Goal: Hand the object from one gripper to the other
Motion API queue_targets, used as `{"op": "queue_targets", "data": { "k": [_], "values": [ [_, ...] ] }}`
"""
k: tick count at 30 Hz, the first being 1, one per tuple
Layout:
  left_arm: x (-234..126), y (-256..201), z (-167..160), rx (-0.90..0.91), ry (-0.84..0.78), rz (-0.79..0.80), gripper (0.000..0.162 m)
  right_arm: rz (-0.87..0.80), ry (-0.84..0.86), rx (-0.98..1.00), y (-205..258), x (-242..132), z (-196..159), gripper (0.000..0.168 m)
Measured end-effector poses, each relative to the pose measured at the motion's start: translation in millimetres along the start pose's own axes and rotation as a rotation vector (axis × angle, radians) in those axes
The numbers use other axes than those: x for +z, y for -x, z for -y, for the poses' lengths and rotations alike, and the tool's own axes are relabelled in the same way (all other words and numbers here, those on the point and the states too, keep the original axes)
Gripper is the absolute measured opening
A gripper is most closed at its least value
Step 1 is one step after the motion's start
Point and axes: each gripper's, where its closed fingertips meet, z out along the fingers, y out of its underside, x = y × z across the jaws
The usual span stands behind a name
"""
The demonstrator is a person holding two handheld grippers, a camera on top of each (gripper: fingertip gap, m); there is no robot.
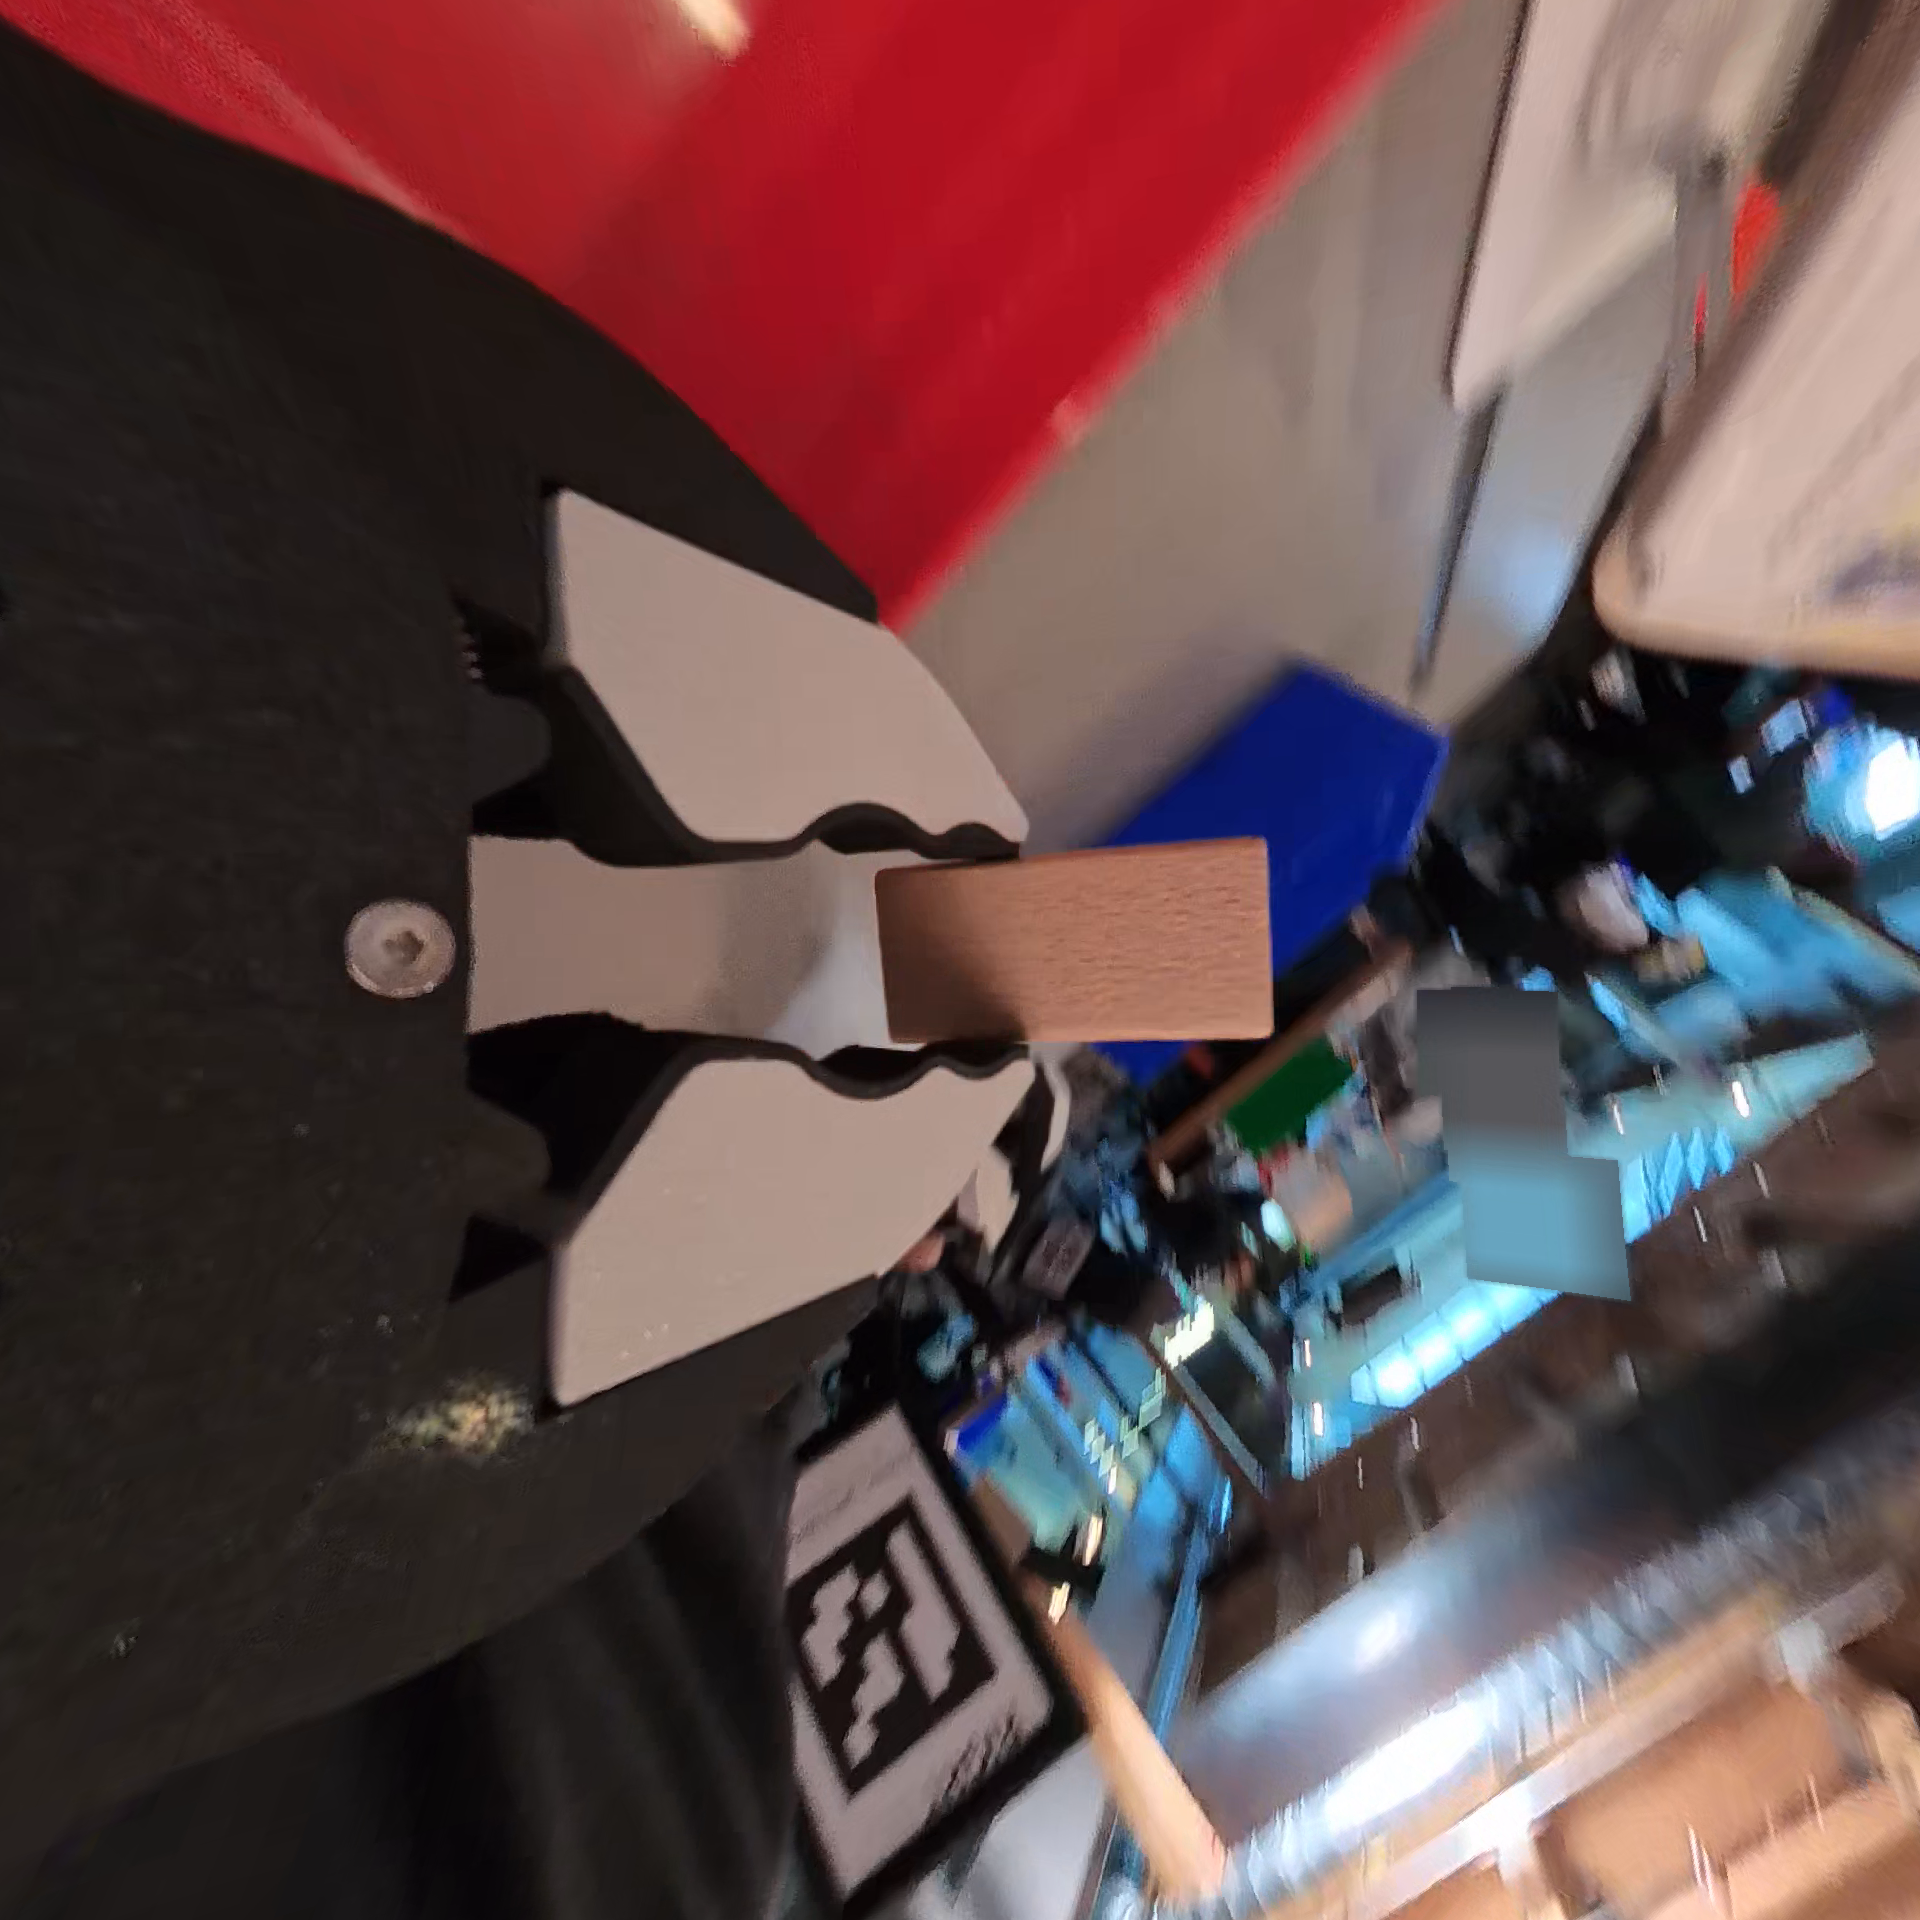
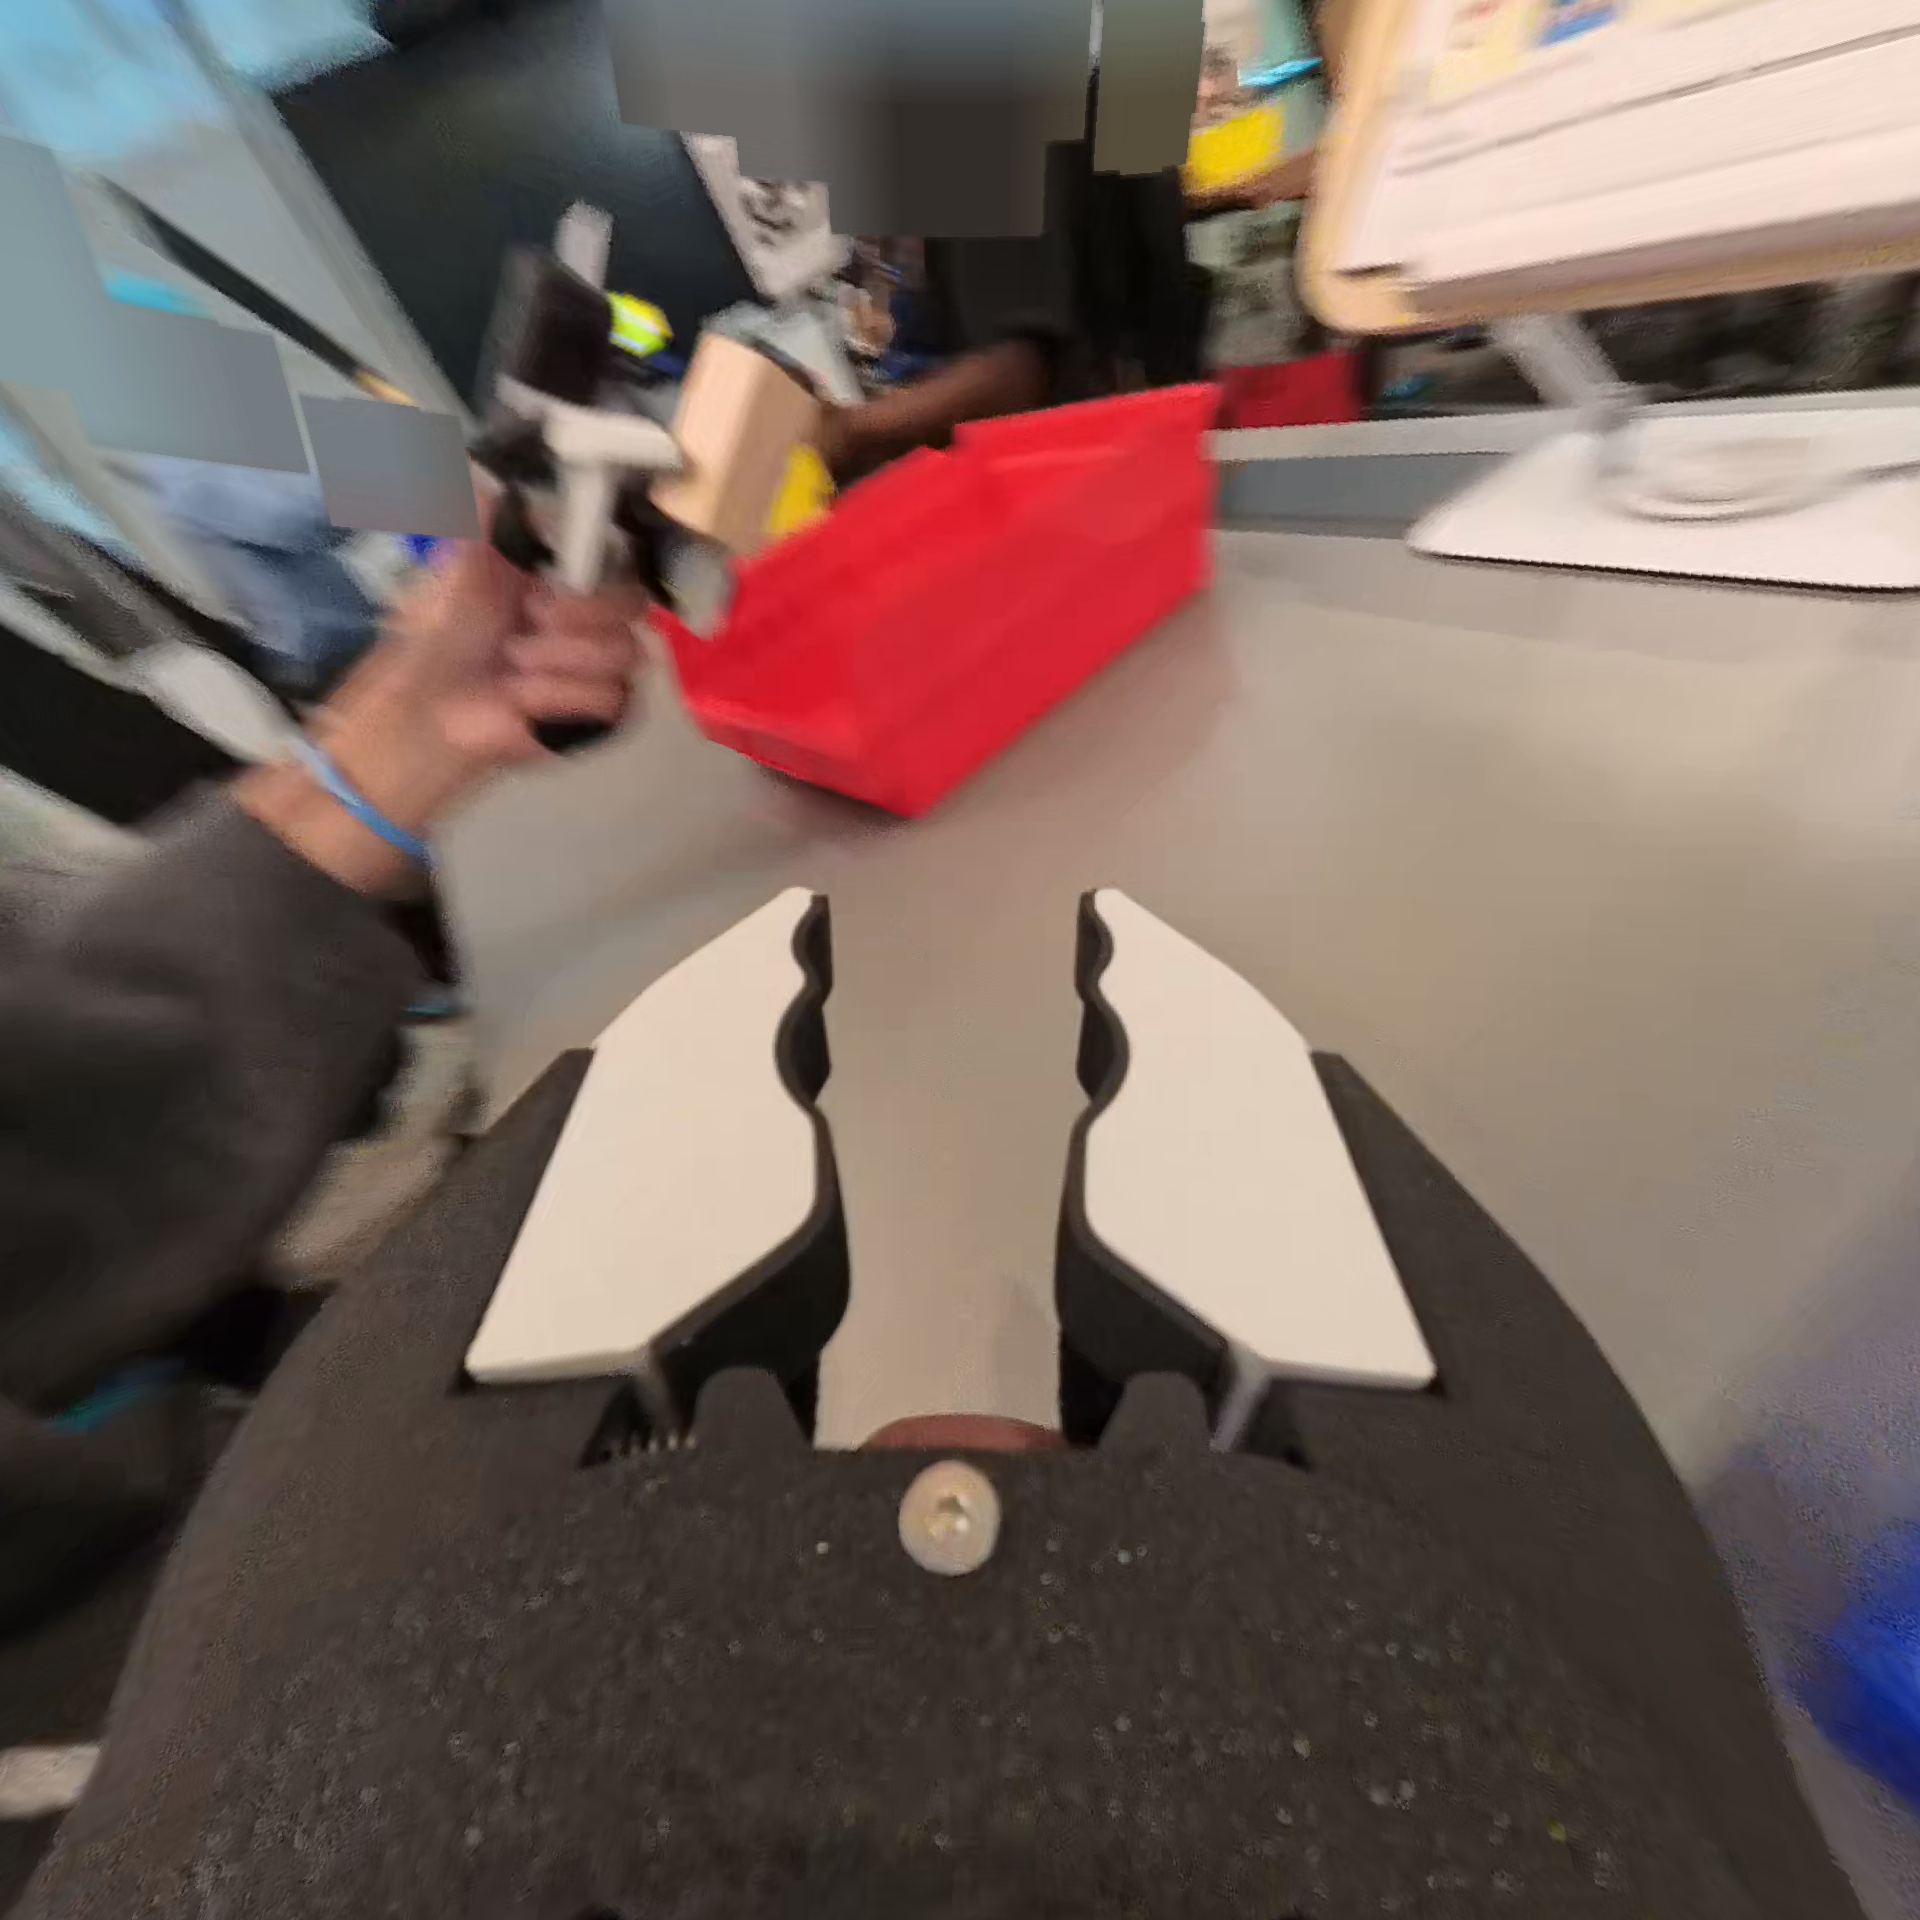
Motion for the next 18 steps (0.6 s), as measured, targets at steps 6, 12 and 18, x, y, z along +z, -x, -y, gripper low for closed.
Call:
{"op": "queue_targets", "data": {
  "k": [6, 12, 18],
  "values": [
    [65.7, -57.9, -49.4, 0.005, 0.021, -0.239, 0.033, 0.594, -0.043, 0.405, 65.2, 69.4, 39.3, 0.05],
    [95.4, -67.6, -85.1, 0.028, 0.13, -0.234, 0.032, 0.684, -0.063, 0.491, 75.2, 82.0, 28.1, 0.05],
    [100.4, -53.9, -98.3, 0.027, 0.176, -0.145, 0.032, 0.628, -0.04, 0.433, 68.1, 76.2, 19.4, 0.033]
  ]
}}
